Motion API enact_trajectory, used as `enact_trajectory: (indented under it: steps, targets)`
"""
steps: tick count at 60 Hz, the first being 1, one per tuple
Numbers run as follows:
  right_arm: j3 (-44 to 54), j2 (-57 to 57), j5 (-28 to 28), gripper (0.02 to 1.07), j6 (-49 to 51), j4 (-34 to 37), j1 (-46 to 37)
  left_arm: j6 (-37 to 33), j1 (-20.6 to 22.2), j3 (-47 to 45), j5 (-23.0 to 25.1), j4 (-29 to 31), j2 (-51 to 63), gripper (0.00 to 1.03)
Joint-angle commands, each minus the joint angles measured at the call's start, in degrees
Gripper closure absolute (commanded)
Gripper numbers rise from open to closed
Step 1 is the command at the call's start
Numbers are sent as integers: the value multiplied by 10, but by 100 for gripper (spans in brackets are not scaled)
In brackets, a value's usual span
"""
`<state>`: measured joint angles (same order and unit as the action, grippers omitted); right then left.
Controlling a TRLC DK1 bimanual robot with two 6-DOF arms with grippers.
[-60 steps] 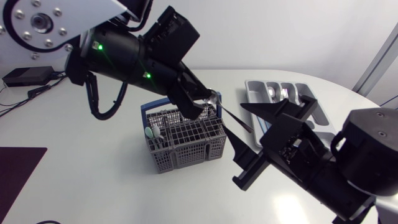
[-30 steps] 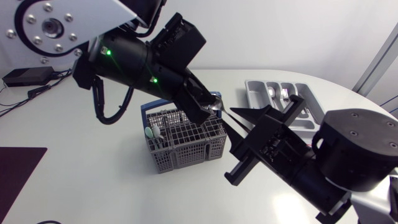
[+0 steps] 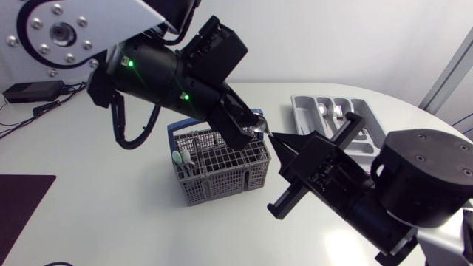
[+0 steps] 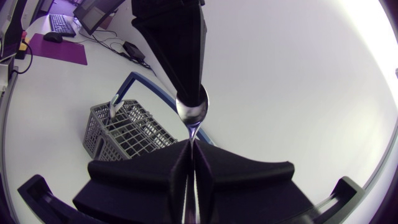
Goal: Unload the cutlery basket into the drawer organizer.
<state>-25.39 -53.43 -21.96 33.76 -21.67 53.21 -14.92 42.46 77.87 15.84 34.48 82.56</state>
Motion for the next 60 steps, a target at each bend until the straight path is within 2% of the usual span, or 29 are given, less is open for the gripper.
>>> enact_trajectory:
  steps: [1, 3, 9, 14, 19, 25, 29, 36, 38, 41, 46, 54, 60]
  targets:
    - [10, -4, -6, 100, 11, -4, 6, 16, 2, 8, 2, 1, 8, 76]
    - [11, -2, -6, 100, 11, -2, 6, 16, 1, 10, 2, 0, 7, 62]
    - [16, 7, -6, 100, 11, 6, 8, 24, -6, 13, 3, -5, 2, 47]
    - [17, 18, -5, 100, 9, 24, 8, 25, -12, 15, 3, -7, -7, 24]
    - [19, 41, 2, 100, 7, 52, 6, 19, -33, 16, 2, -15, -24, 14]
    - [25, 83, 22, 100, 4, 92, -4, -8, -75, 20, 2, -22, -50, 12]
    - [29, 112, 50, 100, -8, 131, -27, -64, -98, 11, 2, -23, -76, 11]
    - [31, 158, 140, 100, -22, 203, -110, -188, -126, -42, 0, -30, -120, 11]
    - [32, 170, 184, 100, -24, 225, -155, -234, -126, -76, -5, -41, -140, 12]
    - [32, 176, 242, 100, -24, 243, -209, -266, -127, -104, -16, -49, -156, 12]
    - [32, 184, 317, 100, -22, 269, -279, -288, -119, -141, -19, -69, -185, 12]
    - [31, 186, 391, 100, 4, 305, -343, -346, -91, -190, -58, -89, -212, 12]
    - [15, 170, 465, 100, 30, 343, -407, -393, -89, -231, -84, -135, -230, 12]
